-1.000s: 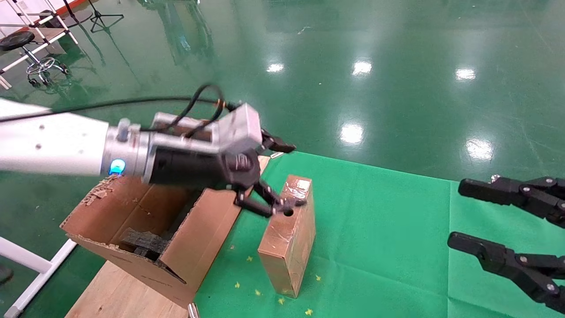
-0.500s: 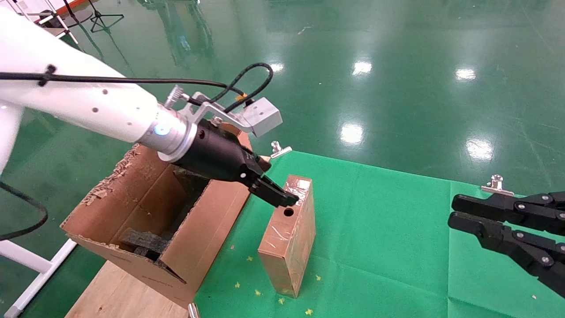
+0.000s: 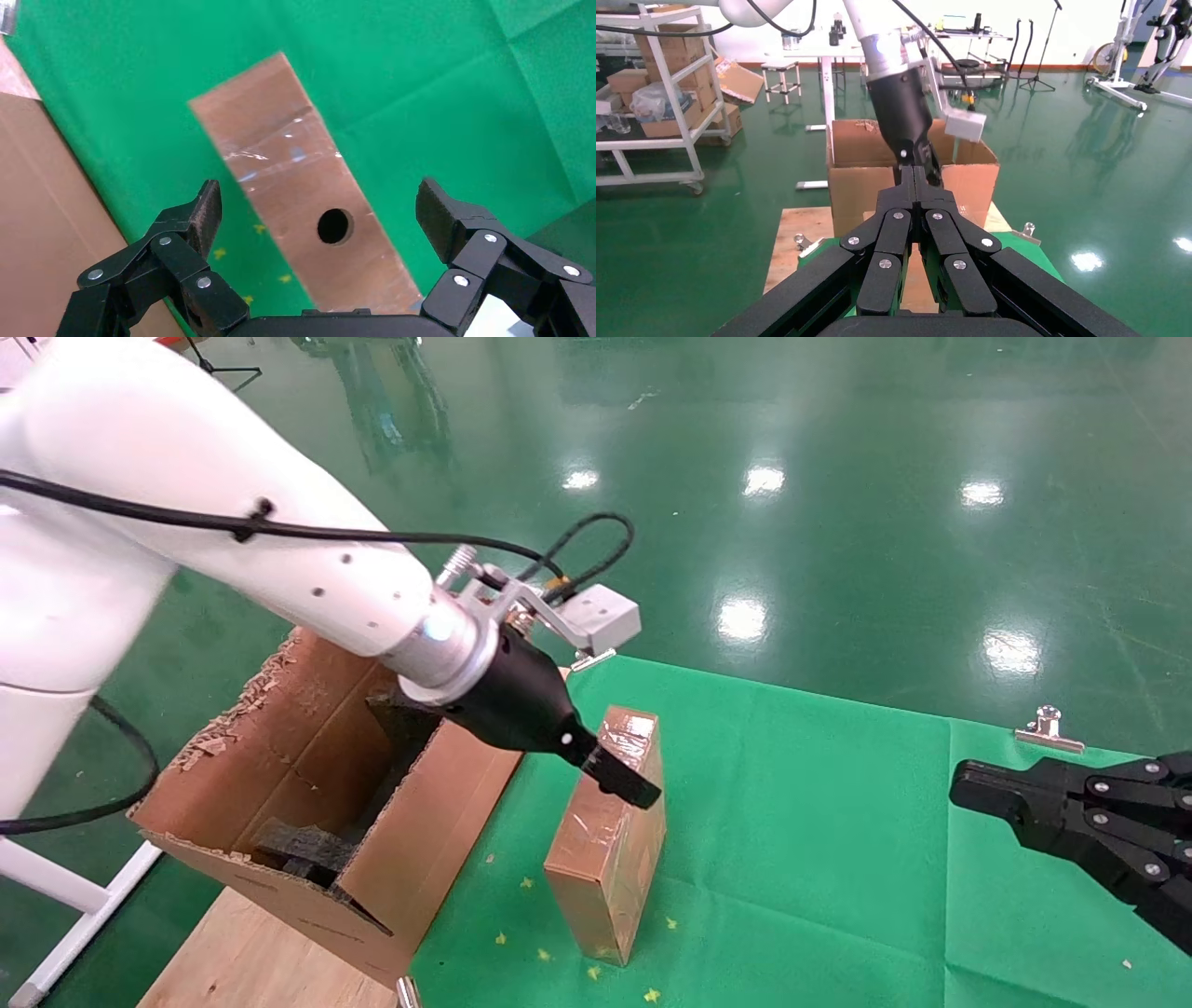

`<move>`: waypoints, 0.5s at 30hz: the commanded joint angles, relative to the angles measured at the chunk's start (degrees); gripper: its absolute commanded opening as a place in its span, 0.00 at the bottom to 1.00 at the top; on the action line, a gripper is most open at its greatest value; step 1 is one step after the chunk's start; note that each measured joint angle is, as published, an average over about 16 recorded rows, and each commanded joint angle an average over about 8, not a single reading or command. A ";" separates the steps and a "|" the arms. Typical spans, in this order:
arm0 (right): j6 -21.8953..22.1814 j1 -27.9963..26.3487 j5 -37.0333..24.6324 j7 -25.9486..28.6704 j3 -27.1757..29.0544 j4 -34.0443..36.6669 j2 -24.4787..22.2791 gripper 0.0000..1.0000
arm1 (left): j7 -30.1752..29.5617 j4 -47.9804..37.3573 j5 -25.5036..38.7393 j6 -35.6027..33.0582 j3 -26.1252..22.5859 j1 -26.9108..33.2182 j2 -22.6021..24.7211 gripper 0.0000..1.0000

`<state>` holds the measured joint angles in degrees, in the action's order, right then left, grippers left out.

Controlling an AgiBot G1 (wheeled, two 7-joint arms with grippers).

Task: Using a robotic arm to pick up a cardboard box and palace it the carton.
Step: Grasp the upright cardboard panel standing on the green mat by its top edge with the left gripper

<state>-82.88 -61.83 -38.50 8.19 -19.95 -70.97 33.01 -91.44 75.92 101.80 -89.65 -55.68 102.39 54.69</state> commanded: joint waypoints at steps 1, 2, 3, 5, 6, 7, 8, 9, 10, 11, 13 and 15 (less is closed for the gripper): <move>0.00 0.00 0.00 0.00 0.00 0.00 0.00 0.00 | -1.29 0.10 0.44 0.19 -1.49 0.24 0.87 1.00; 0.00 0.00 0.00 0.00 0.00 0.00 0.00 0.00 | -1.63 0.10 0.55 0.22 -2.08 0.30 1.17 1.00; 0.00 0.00 0.00 0.00 0.00 0.00 0.00 0.00 | -1.93 0.08 0.66 0.22 -2.65 0.38 1.44 1.00; 0.00 0.00 0.00 0.00 0.00 0.00 0.00 0.00 | -2.50 0.03 0.91 0.23 -3.64 0.56 1.87 1.00; 0.00 0.00 0.00 0.00 0.00 0.00 0.00 0.00 | -2.68 0.01 1.00 0.21 -3.99 0.63 2.01 1.00; 0.00 0.00 0.00 0.00 0.00 0.00 0.00 0.00 | -2.96 -0.03 1.16 0.19 -4.47 0.76 2.19 1.00; 0.00 0.00 0.00 0.00 0.00 0.00 0.00 0.00 | -3.21 -0.08 1.31 0.16 -4.92 0.89 2.34 1.00; 0.01 0.01 0.00 0.00 0.00 0.01 0.00 0.01 | -3.41 -0.12 1.44 0.14 -5.28 1.00 2.46 1.00; 0.01 0.01 0.00 0.00 0.00 0.01 0.00 0.06 | -3.57 -0.15 1.56 0.13 -5.58 1.10 2.55 1.00; 0.01 0.01 0.00 0.00 0.00 0.01 -0.01 0.17 | -3.71 -0.19 1.66 0.13 -5.80 1.18 2.62 0.99; 0.01 0.01 0.00 0.00 0.01 0.01 -0.01 0.42 | -3.87 -0.24 1.79 0.13 -6.11 1.29 2.71 0.76; 0.01 0.01 0.00 0.00 0.01 0.02 -0.01 0.67 | -3.94 -0.28 1.86 0.13 -6.26 1.37 2.75 0.51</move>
<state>-82.87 -61.81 -38.50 8.19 -19.95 -70.96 33.00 -95.19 75.69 103.51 -89.52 -61.58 103.65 57.33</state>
